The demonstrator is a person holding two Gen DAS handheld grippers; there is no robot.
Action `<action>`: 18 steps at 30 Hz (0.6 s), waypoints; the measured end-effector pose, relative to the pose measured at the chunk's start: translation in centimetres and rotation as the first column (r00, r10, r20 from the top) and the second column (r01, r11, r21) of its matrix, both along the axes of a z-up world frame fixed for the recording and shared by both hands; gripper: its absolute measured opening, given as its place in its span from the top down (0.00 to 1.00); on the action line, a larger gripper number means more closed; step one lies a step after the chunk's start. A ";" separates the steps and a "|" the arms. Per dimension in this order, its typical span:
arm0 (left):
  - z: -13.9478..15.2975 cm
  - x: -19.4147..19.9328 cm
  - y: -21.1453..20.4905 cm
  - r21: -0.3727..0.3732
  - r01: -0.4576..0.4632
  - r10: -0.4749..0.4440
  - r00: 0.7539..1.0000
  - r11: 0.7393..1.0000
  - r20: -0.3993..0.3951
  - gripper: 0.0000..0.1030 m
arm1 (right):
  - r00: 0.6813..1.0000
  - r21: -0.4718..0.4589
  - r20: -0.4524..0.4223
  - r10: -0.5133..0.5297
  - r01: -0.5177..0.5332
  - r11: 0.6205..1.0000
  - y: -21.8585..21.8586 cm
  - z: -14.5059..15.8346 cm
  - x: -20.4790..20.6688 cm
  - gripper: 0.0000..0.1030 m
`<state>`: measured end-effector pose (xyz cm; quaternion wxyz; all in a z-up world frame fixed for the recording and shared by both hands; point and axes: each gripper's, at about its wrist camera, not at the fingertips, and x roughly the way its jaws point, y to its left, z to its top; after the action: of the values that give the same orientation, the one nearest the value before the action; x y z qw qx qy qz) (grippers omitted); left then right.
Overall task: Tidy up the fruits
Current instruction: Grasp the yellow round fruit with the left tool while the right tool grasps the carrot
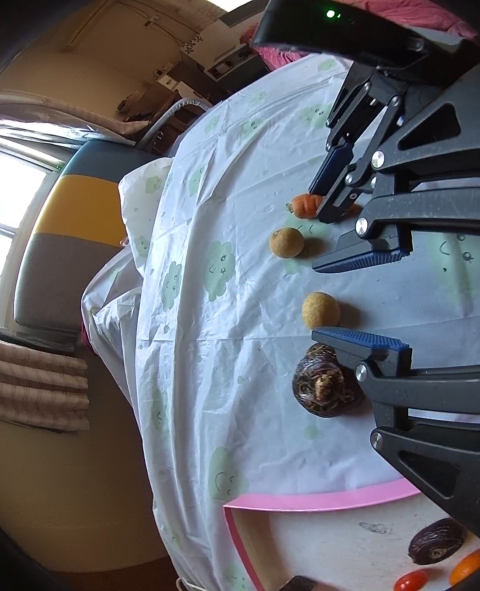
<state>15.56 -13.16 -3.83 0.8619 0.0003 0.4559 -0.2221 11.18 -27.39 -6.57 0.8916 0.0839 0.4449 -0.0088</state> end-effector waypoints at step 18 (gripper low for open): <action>-2.4 0.9 -2.1 0.105 0.025 -0.025 1.000 0.994 0.005 0.76 | 1.000 0.036 0.012 -0.002 0.002 0.999 -0.4 -0.2 -0.1 0.77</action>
<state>16.46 -15.24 -6.23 0.8592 0.0517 0.4642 -0.2087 11.08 -27.76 -6.76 0.8925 0.1004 0.4398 -0.0013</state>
